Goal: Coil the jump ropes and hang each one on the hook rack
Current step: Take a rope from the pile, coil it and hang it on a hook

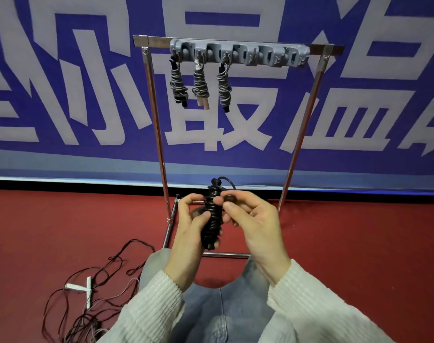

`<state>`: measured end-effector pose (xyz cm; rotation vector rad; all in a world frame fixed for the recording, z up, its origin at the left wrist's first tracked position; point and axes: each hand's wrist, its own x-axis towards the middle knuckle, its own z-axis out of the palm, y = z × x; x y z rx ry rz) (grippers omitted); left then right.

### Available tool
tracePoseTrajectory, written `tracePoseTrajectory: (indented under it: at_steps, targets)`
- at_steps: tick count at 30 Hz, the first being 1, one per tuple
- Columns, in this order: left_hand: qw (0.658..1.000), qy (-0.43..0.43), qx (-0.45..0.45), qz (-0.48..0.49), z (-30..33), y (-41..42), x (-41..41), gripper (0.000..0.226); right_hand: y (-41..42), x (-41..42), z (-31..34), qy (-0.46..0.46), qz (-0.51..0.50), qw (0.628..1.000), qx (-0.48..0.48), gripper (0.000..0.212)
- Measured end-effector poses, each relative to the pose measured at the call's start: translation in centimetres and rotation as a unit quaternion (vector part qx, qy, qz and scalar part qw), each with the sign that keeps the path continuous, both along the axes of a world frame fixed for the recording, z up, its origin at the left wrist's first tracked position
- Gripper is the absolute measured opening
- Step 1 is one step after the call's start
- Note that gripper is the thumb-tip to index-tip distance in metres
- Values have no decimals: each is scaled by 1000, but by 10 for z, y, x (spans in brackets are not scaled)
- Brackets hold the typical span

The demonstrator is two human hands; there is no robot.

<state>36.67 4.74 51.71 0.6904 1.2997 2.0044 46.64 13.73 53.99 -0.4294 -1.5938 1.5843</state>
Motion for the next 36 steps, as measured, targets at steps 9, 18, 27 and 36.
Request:
tracePoseTrajectory:
  at_steps: [9,18,27,36]
  targets:
    - [996,-40,30,76,8,5,-4,15,-5,-5,1,-17,-7,999,42,33]
    - [983,153,-77,61,4,9,-6,9,1,-7,-13,-69,6,996,49,12]
    - [960,245,-138,7,-7,11,-13,3,0,-9,-27,-65,-75,993,66,24]
    - [901,367,-203,110,-20,17,-11,12,-8,-11,-27,-35,-95,987,123,36]
